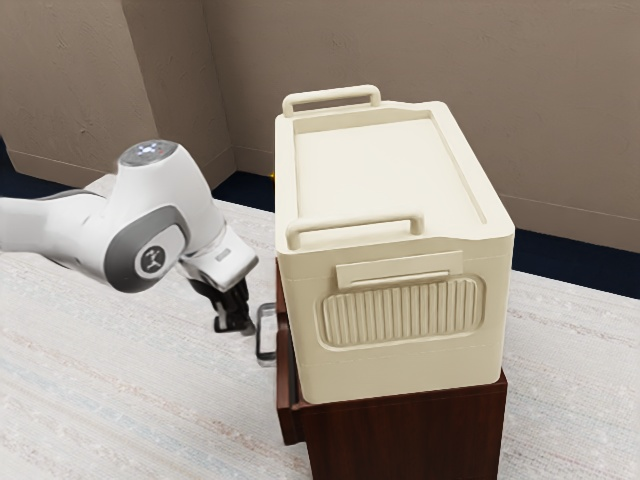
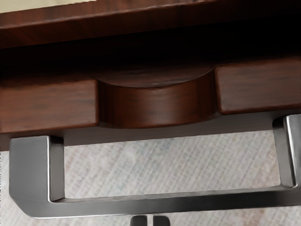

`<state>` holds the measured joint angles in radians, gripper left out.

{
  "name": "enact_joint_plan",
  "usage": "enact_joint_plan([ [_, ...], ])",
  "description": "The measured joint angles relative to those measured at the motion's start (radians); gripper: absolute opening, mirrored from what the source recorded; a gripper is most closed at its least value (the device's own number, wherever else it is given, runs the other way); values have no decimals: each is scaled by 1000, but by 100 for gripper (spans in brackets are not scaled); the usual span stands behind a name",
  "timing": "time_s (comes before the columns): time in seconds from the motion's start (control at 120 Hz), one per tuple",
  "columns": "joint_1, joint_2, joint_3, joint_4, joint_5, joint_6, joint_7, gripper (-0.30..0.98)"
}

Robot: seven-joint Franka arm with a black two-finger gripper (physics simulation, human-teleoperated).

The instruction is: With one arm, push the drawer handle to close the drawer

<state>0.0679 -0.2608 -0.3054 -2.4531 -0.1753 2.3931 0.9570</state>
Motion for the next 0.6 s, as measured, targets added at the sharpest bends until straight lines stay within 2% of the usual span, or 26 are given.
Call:
enact_joint_plan([
  [0.442,6,45,-50,31,-33,51,-18,-10],
  [0.567,14,42,-53,30,-43,55,-15,-2],
  [0.6,12,27,-52,20,-46,53,-16,-6],
])
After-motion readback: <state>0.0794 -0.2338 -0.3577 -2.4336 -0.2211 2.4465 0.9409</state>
